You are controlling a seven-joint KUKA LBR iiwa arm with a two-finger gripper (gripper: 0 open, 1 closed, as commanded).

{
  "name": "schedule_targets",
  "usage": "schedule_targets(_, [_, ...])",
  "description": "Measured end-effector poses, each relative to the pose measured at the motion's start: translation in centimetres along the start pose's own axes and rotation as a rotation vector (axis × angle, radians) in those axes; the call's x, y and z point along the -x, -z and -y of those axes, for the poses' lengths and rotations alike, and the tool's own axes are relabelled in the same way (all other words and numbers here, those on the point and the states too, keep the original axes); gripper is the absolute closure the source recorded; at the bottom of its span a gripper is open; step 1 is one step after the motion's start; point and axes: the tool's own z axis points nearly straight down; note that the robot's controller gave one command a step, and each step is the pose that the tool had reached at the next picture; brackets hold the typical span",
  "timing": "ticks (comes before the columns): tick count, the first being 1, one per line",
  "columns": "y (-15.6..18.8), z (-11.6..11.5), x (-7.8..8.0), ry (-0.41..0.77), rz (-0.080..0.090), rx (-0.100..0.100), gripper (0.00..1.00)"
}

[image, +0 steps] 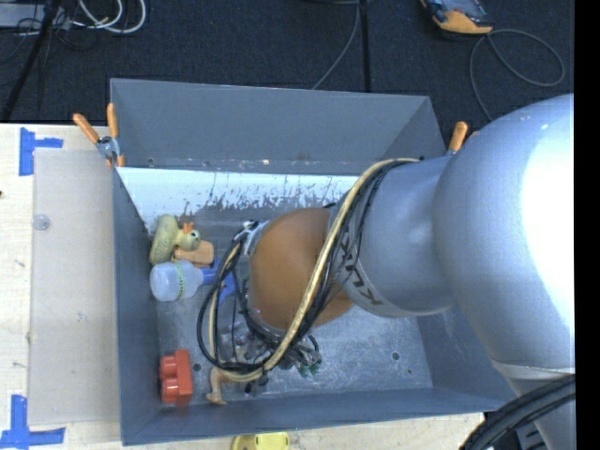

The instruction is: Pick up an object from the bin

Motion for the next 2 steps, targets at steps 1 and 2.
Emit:
schedule_targets(1, [10.55,0.09,0.25,-0.047,-0.001,0.0,1.0])
schedule_targets(2, [10.54,0.12,0.25,-0.048,-0.001,0.0,1.0])
